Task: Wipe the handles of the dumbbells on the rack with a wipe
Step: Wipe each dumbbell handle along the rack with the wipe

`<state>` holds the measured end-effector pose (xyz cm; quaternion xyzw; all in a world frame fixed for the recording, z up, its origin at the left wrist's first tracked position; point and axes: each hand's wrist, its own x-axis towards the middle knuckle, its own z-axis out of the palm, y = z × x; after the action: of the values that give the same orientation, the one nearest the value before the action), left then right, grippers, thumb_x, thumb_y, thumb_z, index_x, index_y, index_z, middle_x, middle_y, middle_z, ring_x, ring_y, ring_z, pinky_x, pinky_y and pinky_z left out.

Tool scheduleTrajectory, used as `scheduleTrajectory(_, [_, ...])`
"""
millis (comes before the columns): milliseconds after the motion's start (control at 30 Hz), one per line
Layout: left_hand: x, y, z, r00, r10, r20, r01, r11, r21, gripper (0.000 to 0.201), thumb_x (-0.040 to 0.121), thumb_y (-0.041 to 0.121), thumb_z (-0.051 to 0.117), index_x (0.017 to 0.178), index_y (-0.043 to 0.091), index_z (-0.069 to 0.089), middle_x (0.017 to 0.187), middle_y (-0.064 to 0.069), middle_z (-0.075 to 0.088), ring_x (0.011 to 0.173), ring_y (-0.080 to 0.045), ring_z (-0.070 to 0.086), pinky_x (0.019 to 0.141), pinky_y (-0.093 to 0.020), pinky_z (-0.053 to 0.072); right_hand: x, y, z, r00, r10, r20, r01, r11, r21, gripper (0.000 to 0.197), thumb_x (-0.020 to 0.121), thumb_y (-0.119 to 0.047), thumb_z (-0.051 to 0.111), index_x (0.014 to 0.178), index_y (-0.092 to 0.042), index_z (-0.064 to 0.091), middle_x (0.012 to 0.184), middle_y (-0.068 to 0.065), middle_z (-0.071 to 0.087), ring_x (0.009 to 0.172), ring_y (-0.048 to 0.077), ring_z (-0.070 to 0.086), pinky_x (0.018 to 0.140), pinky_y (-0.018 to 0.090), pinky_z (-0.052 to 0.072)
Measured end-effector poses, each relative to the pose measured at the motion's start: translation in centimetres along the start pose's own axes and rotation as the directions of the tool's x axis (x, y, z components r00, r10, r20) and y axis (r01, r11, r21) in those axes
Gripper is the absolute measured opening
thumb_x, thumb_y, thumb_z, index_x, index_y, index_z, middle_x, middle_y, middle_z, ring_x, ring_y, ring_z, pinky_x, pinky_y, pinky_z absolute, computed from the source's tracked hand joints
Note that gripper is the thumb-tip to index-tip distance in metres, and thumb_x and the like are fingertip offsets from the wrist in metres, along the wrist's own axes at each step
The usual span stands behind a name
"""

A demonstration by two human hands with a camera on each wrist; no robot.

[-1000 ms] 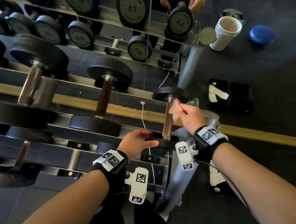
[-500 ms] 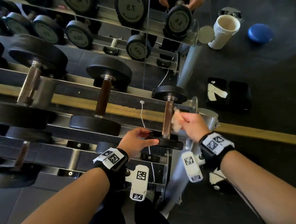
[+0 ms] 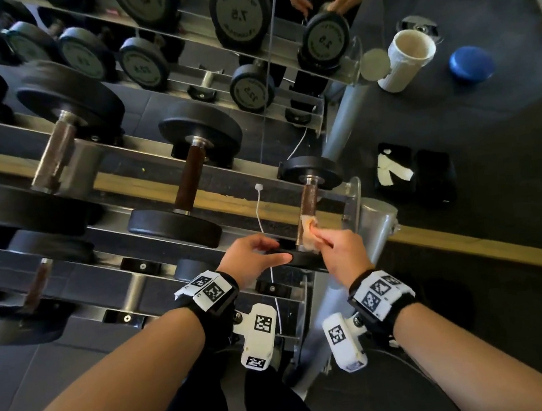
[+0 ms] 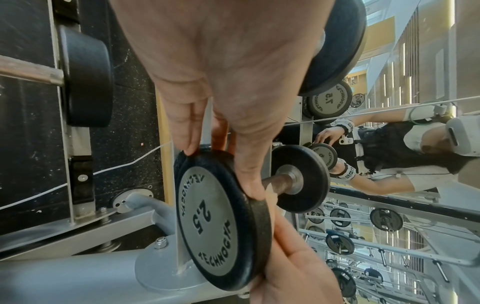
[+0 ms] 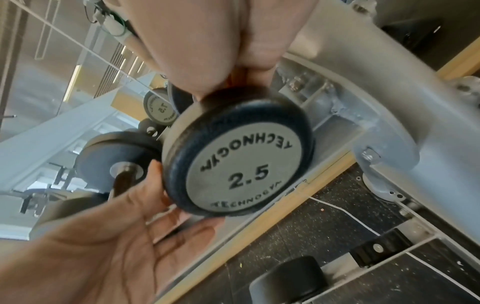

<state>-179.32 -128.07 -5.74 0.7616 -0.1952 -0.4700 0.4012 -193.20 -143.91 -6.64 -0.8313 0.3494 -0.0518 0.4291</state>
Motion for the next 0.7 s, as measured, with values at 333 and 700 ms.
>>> scheduleTrajectory(333, [0.2, -0.4, 0.0, 0.999, -0.035, -0.02, 0.034, 0.998, -0.047, 0.035, 0.075, 0.039, 0.082, 0.104, 0.026, 0.068, 0.097, 0.009, 0.069, 0.086, -0.005, 0.064, 0.077, -0.023, 0.049, 4.1, -1.9, -0.6, 0.996, 0.088, 0.004, -0.088, 0.994, 0.068, 0.032, 0.105, -0.037, 0.042, 0.13, -0.03, 0.06, 0.097, -0.003, 0.07, 0.084, 0.008, 0.065, 0.063, 0.013, 0.041])
scheduleTrajectory(700, [0.4, -0.3, 0.1, 0.999, -0.042, -0.023, 0.041, 0.998, -0.041, 0.038, 0.074, 0.038, 0.083, 0.105, 0.024, 0.068, 0.101, 0.004, 0.07, 0.093, -0.012, 0.066, 0.093, -0.035, 0.053, 0.5, -1.3, -3.6, 0.933, 0.014, 0.358, 0.087, 0.961, -0.263, 0.021, 0.098, -0.021, 0.056, 0.11, -0.025, 0.074, 0.099, -0.005, 0.071, 0.095, 0.012, 0.064, 0.088, 0.028, 0.045])
